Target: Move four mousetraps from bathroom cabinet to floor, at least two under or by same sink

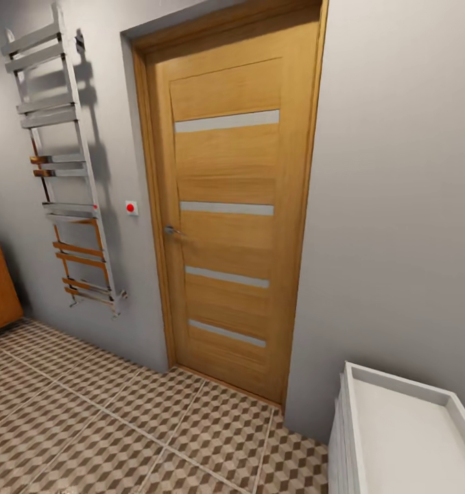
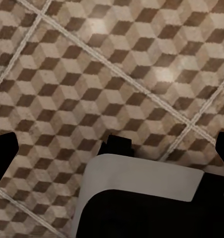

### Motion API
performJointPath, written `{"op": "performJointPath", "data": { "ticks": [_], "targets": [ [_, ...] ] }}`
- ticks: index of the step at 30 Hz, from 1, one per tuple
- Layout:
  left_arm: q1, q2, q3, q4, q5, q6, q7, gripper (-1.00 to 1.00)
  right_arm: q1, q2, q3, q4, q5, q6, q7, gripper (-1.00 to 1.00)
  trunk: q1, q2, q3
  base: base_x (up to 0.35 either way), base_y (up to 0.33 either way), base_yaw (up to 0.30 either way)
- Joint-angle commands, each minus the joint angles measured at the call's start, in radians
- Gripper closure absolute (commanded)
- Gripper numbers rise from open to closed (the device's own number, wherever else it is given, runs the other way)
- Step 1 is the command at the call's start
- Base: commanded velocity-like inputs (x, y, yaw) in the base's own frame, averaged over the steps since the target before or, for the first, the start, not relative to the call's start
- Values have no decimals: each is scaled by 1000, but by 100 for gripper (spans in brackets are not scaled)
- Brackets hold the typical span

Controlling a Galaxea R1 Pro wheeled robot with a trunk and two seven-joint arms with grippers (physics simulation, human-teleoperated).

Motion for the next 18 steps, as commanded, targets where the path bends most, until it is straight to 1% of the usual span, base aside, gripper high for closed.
{"op": "performJointPath", "data": {
  "ticks": [1,18],
  "targets": [
    [-1,0,3,1,5,-4,1,-100,-1,0,5,3,-4,-2,-2,-100,0,-1,-1,0,0,278],
    [-1,-5,3,1,5,-4,0,-100,-1,0,5,3,-2,-1,-1,-100,0,-1,-1,0,0,278]
  ]
}}
